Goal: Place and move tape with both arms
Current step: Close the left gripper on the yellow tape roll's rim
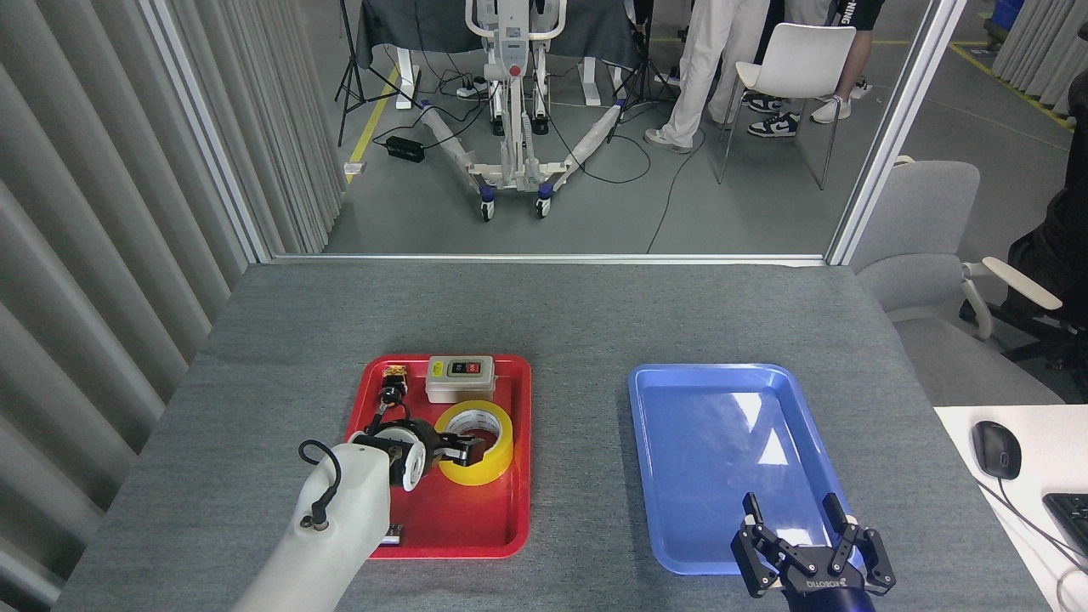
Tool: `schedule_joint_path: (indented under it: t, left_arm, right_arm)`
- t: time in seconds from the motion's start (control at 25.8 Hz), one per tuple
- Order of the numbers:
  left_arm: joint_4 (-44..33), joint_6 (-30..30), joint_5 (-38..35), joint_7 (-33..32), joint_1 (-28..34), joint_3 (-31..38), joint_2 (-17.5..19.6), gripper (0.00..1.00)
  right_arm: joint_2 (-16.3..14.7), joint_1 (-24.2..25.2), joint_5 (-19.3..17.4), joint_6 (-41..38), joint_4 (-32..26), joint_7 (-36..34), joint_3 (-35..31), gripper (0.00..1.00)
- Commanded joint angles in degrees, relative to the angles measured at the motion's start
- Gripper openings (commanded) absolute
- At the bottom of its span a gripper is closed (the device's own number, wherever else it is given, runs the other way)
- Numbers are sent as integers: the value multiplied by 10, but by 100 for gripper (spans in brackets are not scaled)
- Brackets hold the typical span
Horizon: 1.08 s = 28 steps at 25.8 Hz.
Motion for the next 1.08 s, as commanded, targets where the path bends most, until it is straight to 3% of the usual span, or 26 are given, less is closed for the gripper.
schedule_joint_path:
  t: [0.0,0.27,0.35,1.04]
  left_arm:
    - [0,-2,3,-1,0,-4,-2,100]
    - [1,0,4,5,0,-9,-4,91]
    - [1,-1,4,5,0,-10,-4,83]
    - [2,0,4,12,0,-14,-2,68]
  right_arm:
    - [3,0,0,0,0,0,0,100]
    - [8,-1,0,0,0,0,1,100]
    - [10,0,0,0,0,0,1,100]
    - [20,-4,2,0,0,0,1,100]
